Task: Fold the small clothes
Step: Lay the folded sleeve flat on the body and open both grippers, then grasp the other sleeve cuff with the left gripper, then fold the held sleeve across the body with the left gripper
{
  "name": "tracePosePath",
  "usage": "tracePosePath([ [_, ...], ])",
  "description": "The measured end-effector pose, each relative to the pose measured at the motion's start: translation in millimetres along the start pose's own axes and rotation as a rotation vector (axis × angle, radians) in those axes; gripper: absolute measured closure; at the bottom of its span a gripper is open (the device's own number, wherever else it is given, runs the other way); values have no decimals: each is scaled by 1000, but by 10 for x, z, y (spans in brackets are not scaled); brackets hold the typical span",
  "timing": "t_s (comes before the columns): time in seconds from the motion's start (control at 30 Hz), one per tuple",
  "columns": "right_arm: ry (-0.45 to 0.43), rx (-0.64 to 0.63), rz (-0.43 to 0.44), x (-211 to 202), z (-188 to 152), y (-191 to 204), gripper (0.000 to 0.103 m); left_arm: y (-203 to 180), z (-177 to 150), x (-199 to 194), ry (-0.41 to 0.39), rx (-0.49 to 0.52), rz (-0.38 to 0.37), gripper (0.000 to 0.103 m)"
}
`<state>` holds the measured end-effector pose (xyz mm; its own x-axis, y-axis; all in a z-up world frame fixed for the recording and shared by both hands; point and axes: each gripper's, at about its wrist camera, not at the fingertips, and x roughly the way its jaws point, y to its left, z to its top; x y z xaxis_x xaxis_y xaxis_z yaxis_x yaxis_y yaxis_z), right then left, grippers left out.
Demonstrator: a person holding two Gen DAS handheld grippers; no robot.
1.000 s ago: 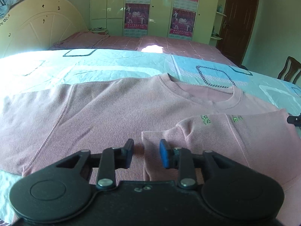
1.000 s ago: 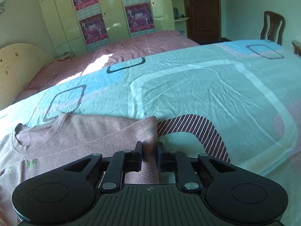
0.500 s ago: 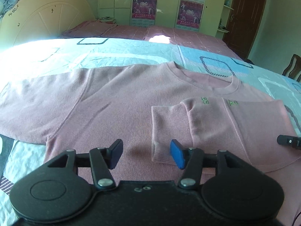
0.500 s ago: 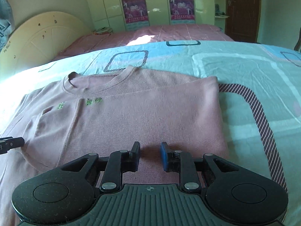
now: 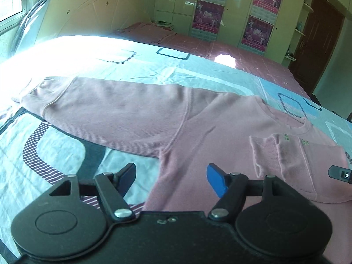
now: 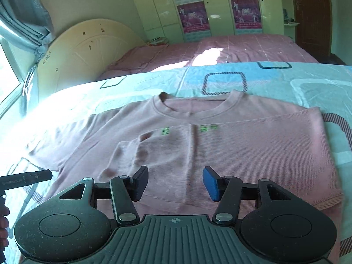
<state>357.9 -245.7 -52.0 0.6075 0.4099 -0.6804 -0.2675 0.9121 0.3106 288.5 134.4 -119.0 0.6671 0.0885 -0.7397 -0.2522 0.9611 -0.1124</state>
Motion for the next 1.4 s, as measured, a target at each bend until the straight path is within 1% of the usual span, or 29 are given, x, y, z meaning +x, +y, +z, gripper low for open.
tracePosePath([
  [0.1,7,-20,-38,162,-12,222,48,335,28,19,5,-45,21,33],
  [0.17,15,6,-33,254,-22,326,48,564,58,42,10,-76,35,33],
  [0.3,17,-17,-65,448,-33,588,48,1062,162,145,19,-142,71,33],
  [0.47,33,28,-104,701,-5,716,48,1576,371,306,7,-213,93,33],
  [0.57,22,28,-123,751,23,784,48,1865,499,449,1,-270,117,33],
  [0.63,12,28,-136,766,41,817,48,2030,547,525,-4,-307,138,34],
  [0.73,1,53,-163,808,74,815,48,2211,581,625,-18,-334,170,34],
  [0.8,16,70,-173,861,66,790,48,2326,601,713,-24,-348,162,34],
  [0.87,28,74,-184,904,40,781,48,2381,643,775,-45,-349,151,34],
  [0.9,32,71,-193,918,28,784,48,2427,679,815,-53,-365,137,35],
  [0.93,35,70,-199,933,17,780,48,2475,702,847,-66,-393,126,38],
  [0.97,36,70,-203,940,10,775,48,2525,727,881,-81,-419,120,46],
  [1.03,27,78,-214,931,-6,770,48,2603,777,931,-106,-449,120,55],
  [1.07,9,88,-207,902,-13,769,48,2636,794,950,-116,-465,112,64],
  [1.1,-6,93,-198,875,-14,772,48,2663,800,967,-122,-481,111,69],
  [1.13,-9,86,-205,873,-18,781,48,2683,793,974,-128,-495,112,83],
  [1.17,8,60,-228,914,-31,803,48,2706,782,980,-134,-513,109,91],
  [1.2,33,45,-244,972,-54,803,48,2708,778,977,-139,-519,108,93],
  [1.23,59,41,-249,1026,-82,791,48,2680,782,958,-148,-504,113,95],
  [1.27,72,29,-248,1071,-117,780,48,2637,794,931,-159,-483,114,96],
  [1.33,65,16,-244,1070,-121,775,49,2489,836,826,-195,-428,89,97],
  [1.4,42,62,-203,1011,-107,708,48,2275,887,689,-228,-363,44,97],
])
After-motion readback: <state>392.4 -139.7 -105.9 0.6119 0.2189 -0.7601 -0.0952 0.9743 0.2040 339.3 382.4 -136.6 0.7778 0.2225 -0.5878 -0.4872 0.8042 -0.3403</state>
